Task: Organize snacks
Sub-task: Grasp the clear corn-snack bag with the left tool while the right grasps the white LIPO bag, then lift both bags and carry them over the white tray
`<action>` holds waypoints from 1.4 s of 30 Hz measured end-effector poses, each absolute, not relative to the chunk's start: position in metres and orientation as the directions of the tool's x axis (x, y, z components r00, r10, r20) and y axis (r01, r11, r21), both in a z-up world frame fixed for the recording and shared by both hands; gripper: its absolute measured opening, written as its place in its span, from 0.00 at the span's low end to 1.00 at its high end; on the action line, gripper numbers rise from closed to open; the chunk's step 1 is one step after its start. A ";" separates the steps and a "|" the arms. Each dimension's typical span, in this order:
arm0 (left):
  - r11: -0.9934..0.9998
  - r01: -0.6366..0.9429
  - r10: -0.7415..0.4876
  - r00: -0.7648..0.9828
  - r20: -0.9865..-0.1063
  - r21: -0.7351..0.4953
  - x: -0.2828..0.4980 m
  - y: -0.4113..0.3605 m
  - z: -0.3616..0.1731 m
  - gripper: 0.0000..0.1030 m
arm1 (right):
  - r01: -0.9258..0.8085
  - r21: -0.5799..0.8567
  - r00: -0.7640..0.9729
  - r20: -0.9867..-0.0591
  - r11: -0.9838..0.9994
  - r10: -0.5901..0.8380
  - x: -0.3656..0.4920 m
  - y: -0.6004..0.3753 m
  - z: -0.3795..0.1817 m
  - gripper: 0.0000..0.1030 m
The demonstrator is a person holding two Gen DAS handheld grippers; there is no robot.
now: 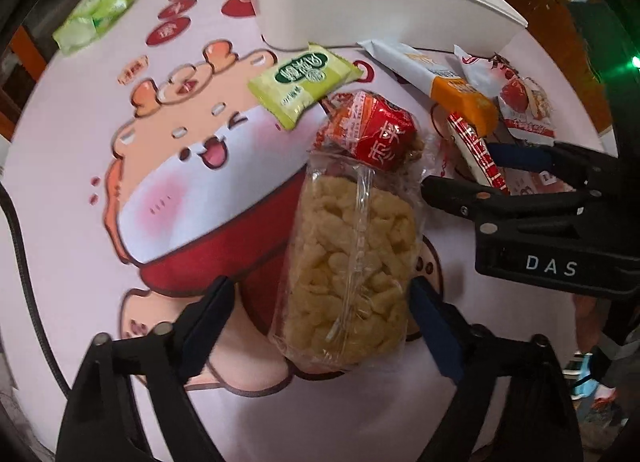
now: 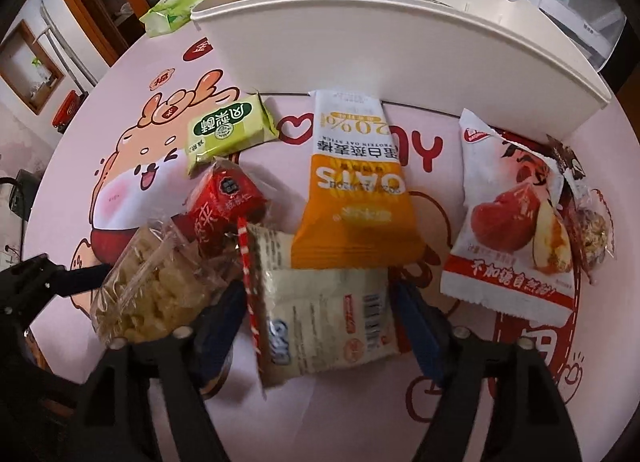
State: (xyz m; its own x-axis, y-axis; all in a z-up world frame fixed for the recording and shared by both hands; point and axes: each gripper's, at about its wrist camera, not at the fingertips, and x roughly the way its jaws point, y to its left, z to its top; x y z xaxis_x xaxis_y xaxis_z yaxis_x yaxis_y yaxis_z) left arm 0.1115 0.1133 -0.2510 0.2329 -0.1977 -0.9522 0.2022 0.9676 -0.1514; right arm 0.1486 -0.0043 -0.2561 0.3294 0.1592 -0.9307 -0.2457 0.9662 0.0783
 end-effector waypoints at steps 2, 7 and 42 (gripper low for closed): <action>0.965 0.203 -0.211 0.238 -0.948 -0.163 0.112 0.115 -0.250 0.64 | -0.245 0.089 0.326 -0.930 0.965 0.169 0.146 -0.006 -0.254 0.55; 0.960 0.216 -0.228 0.240 -0.943 -0.177 0.113 0.114 -0.249 0.56 | -0.208 0.107 0.321 -0.932 0.972 0.171 0.140 -0.016 -0.251 0.43; 0.938 0.330 -0.281 0.534 -0.797 -0.109 0.125 0.097 -0.070 0.55 | -0.202 0.131 0.637 -0.735 0.970 0.232 0.104 -0.048 -0.070 0.34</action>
